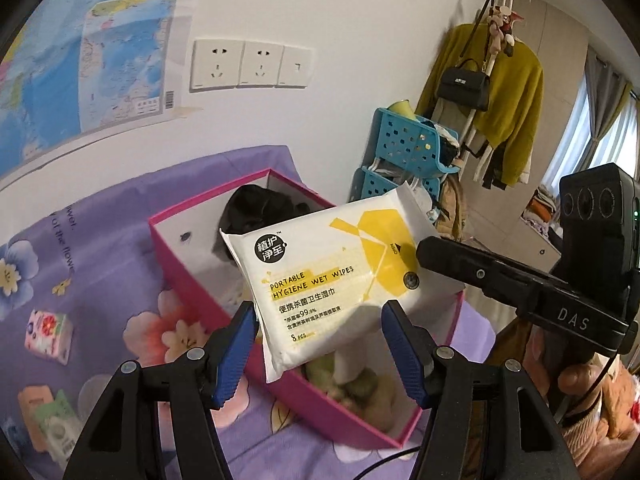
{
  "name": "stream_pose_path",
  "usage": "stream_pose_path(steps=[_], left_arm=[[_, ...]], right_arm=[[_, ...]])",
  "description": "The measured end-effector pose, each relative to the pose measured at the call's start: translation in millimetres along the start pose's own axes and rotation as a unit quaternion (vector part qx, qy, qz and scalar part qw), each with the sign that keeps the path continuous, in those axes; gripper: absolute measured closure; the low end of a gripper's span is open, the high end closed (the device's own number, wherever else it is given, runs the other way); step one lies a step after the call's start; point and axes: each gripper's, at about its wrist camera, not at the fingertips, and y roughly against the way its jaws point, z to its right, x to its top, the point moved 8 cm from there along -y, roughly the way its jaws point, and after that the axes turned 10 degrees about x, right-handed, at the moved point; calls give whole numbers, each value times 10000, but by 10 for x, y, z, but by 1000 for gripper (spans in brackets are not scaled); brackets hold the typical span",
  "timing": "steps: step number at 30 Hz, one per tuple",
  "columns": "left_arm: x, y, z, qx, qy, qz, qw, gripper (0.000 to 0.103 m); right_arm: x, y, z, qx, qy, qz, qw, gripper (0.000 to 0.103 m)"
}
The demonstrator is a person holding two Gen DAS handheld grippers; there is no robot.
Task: Organize soft objects
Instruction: 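Carry the wet-wipes pack with the left gripper into the pink box and release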
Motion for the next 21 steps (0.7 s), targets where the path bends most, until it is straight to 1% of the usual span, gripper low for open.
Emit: stream_pose_path(steps=[5, 9, 15, 18, 21], left_arm=[[79, -198, 13, -73, -8, -145, 9999, 39], [138, -361, -10, -153, 63, -290, 9994, 39], [147, -568, -63, -35, 87, -448, 9989, 39], [134, -636, -103, -29, 177, -528, 9984, 39], [124, -631, -122, 71, 134, -445, 9989, 39]], right_arm=[[25, -42, 169, -139, -161, -41, 9998, 82], [16, -116, 371, -287, -440, -127, 9985, 81], [-55, -254, 530, -457, -617, -347, 9964, 77], [-86, -302, 549, -543, -623, -409, 9957, 73], [-116, -329, 563, -599, -661, -428, 9951, 73]])
